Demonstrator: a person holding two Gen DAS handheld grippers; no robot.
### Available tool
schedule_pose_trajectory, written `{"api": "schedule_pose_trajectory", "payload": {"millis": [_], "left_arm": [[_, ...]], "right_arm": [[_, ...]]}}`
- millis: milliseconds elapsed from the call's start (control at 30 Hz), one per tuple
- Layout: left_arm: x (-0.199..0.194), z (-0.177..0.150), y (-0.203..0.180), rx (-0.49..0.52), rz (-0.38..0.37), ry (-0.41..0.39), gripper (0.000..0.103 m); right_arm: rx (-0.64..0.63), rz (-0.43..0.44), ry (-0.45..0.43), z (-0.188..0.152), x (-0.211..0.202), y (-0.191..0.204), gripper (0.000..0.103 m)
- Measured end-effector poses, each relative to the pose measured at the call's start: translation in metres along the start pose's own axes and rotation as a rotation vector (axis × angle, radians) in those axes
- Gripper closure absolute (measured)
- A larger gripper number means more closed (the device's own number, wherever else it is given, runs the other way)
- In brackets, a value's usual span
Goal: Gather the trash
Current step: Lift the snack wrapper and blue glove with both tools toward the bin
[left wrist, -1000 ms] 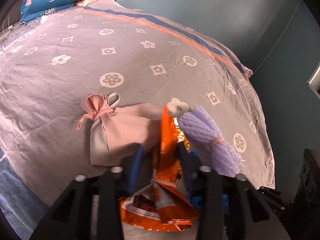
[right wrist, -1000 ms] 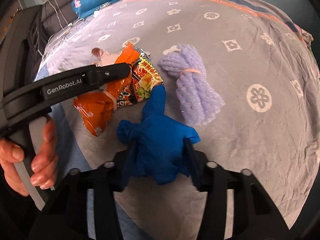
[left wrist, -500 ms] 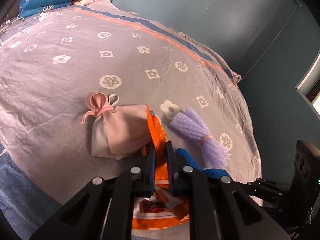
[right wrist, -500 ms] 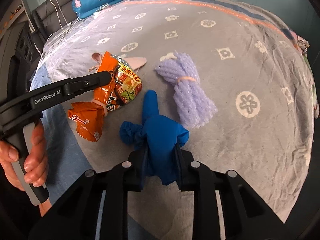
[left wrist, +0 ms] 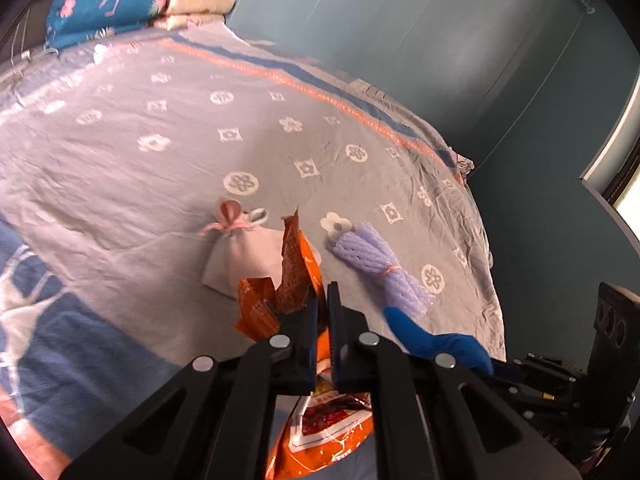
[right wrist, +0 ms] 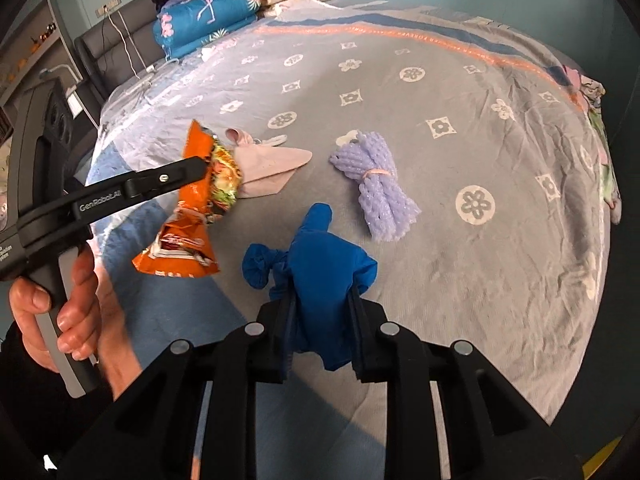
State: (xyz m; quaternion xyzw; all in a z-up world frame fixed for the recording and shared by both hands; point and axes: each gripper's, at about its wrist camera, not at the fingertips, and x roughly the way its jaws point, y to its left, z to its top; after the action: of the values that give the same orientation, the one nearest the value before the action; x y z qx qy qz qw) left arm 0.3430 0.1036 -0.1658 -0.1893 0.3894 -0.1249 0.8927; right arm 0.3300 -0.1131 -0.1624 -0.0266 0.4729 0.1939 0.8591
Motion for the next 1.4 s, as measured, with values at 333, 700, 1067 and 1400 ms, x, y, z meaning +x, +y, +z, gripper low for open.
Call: {"api": "schedule_pose_trajectory", "payload": {"millis": [333,700,1067,1400], "left_arm": [[-0.06,-0.03,-0.001,0.01,-0.001,-0.037,0.099],[-0.115,-0.055,-0.041,0.087,-0.059,-0.118,0.099],[-0.162,-0.077,-0.1,0.208,-0.075,-0.191,0.099],[-0.207,-0.098,-0.174,0.347,-0.138,-0.285,0.099]], "right_arm": [[0.011,0.042,-0.037,-0.026,-0.044,0.011,0.082],[0.018,0.049,-0.124,-0.07,-0.113,0.024,0.082],[0.094,0.05,-0.25,-0.099,-0.179,0.003,0.082],[0.12,0.009,-0.384,-0.119,-0.237,-0.017,0.082]]}}
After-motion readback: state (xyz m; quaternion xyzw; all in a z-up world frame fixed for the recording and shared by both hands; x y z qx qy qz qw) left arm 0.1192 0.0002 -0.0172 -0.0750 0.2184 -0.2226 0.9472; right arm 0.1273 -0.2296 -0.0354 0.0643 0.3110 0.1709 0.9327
